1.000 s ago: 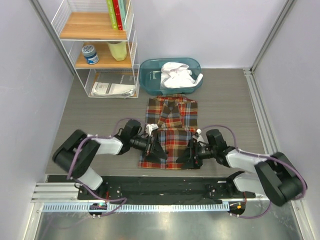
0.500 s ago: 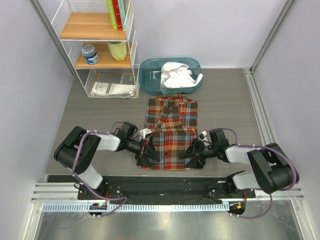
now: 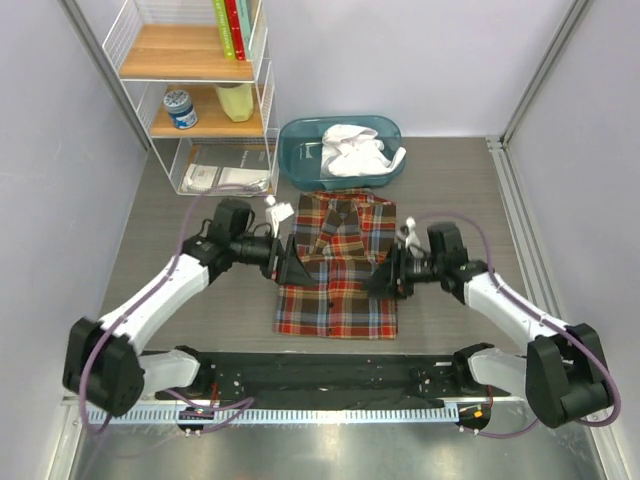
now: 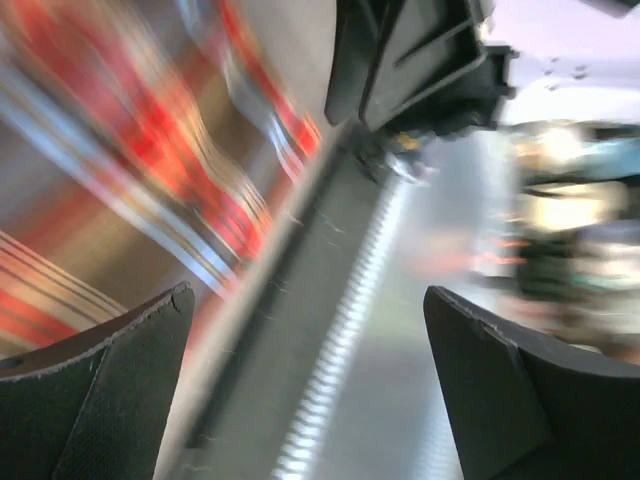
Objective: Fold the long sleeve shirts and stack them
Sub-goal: Fold the shirt
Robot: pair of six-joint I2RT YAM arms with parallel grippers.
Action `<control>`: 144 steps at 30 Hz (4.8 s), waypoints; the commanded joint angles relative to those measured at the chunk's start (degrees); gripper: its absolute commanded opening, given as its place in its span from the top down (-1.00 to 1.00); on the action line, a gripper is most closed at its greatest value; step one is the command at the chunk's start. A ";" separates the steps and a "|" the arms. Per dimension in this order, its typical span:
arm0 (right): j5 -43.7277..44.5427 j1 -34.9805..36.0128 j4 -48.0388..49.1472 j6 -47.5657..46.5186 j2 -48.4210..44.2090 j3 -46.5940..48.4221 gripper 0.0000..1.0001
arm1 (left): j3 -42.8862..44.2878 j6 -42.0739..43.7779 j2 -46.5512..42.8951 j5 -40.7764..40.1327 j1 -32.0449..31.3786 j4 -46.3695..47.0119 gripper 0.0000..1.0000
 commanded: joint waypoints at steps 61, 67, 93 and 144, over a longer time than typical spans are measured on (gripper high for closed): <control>25.60 15.37 -27.49 -61.12 30.81 48.30 0.22 | 18.87 42.22 1.53 -36.96 -61.37 -37.24 1.00; 24.73 13.44 -27.67 -63.59 37.21 55.42 0.23 | 28.72 43.25 5.39 -27.71 -51.54 -41.90 1.00; 21.22 11.86 -24.06 -70.36 49.80 54.90 0.60 | 42.10 70.95 32.99 -26.46 -15.22 -34.27 1.00; 11.29 8.25 -24.06 -60.96 41.46 39.79 0.53 | 21.89 65.32 33.09 -17.59 -11.52 -35.31 0.03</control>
